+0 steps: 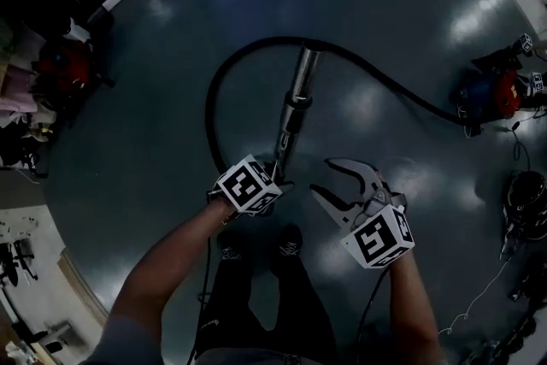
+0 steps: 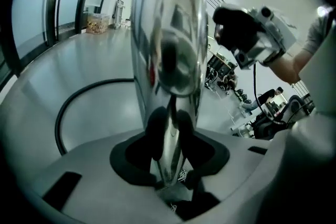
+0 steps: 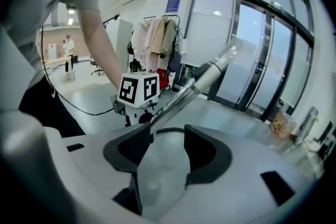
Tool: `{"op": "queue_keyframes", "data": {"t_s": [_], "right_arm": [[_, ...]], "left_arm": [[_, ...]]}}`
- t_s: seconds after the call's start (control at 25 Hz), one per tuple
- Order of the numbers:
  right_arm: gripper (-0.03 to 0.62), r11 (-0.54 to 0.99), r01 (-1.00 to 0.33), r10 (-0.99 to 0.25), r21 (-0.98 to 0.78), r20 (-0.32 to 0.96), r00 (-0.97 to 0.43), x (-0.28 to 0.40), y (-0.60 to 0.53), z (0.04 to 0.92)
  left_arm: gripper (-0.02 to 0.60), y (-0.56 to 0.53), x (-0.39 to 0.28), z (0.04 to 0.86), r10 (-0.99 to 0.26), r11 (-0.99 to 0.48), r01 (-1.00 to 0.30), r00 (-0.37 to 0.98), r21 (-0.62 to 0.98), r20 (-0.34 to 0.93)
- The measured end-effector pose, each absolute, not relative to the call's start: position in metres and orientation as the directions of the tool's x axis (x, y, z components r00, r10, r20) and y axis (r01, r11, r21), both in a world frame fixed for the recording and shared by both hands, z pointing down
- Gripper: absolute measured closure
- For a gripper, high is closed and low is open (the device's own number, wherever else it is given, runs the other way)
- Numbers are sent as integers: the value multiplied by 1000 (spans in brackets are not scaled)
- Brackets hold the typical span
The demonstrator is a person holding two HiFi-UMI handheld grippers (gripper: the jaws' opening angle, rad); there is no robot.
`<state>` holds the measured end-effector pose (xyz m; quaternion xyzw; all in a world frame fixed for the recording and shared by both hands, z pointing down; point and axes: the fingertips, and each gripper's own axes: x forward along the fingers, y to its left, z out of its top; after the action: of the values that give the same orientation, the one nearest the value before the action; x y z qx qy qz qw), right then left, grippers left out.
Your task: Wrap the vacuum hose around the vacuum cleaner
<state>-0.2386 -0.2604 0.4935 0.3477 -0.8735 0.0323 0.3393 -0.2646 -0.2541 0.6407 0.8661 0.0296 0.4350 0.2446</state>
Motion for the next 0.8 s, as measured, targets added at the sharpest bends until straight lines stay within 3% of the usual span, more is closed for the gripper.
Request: {"op": "queue_keyframes", "data": {"t_s": [0.2, 0.48, 0.56, 0.8], "right_arm": [[407, 645, -764, -615, -21, 578, -535, -226, -237, 478], [407, 613, -756, -561, -227, 549, -620, -233, -207, 460], [323, 601, -740, -546, -302, 520, -657, -242, -203, 458], [301, 578, -706, -529, -410, 470, -706, -261, -195, 463]], "left_arm": [[420, -265, -251, 557, 190, -871, -206, 696, 446, 692], [419, -261, -220, 448, 88, -872, -263, 744, 412, 663], [419, -255, -214, 425, 70, -877, -273, 742, 396, 666], [419, -231, -200, 369, 41, -882, -281, 755, 378, 655]]}}
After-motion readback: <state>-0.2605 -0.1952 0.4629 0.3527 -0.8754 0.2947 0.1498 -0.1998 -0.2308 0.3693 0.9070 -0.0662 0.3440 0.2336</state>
